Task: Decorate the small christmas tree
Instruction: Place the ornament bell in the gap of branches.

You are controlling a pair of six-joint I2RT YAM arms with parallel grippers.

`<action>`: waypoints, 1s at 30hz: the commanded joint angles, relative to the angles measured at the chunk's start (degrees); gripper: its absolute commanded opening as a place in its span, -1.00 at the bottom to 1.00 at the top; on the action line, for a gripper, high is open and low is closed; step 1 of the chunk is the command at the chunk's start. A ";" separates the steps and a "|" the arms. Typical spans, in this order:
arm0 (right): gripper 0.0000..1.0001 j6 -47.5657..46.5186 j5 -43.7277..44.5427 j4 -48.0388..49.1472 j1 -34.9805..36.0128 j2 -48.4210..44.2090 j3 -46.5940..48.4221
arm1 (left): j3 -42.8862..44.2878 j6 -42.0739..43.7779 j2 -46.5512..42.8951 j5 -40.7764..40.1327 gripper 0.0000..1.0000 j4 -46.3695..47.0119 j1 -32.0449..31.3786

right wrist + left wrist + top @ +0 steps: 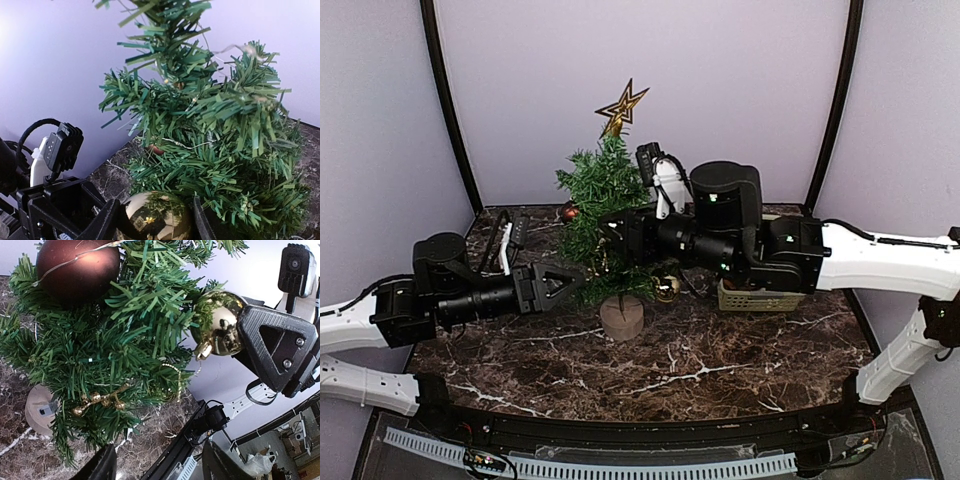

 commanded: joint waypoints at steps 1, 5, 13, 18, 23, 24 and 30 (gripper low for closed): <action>-0.27 -3.14 3.55 5.15 0.56 -0.19 0.91 | 1.67 -0.32 0.57 2.48 0.21 2.33 0.75; -0.27 -3.16 3.23 7.17 0.51 0.99 0.88 | 1.79 -0.59 1.51 3.59 0.22 3.10 1.08; -0.28 -1.73 3.07 10.41 0.61 1.55 0.62 | 1.85 -0.85 2.50 4.29 0.21 4.11 1.27; -0.28 1.08 -1.68 10.06 1.22 0.12 0.26 | 0.30 0.15 1.68 3.74 0.21 6.16 1.27; -0.28 5.05 -1.05 9.33 2.53 -4.03 -2.27 | -3.49 0.17 -0.96 2.13 0.21 9.02 1.27; -0.28 5.96 -0.10 8.99 2.75 -4.72 -2.78 | -3.64 0.25 -1.33 2.15 0.21 9.29 1.27; -0.31 12.22 2.05 10.59 3.10 -7.83 -6.31 | -4.27 3.59 1.42 6.88 0.24 15.67 1.27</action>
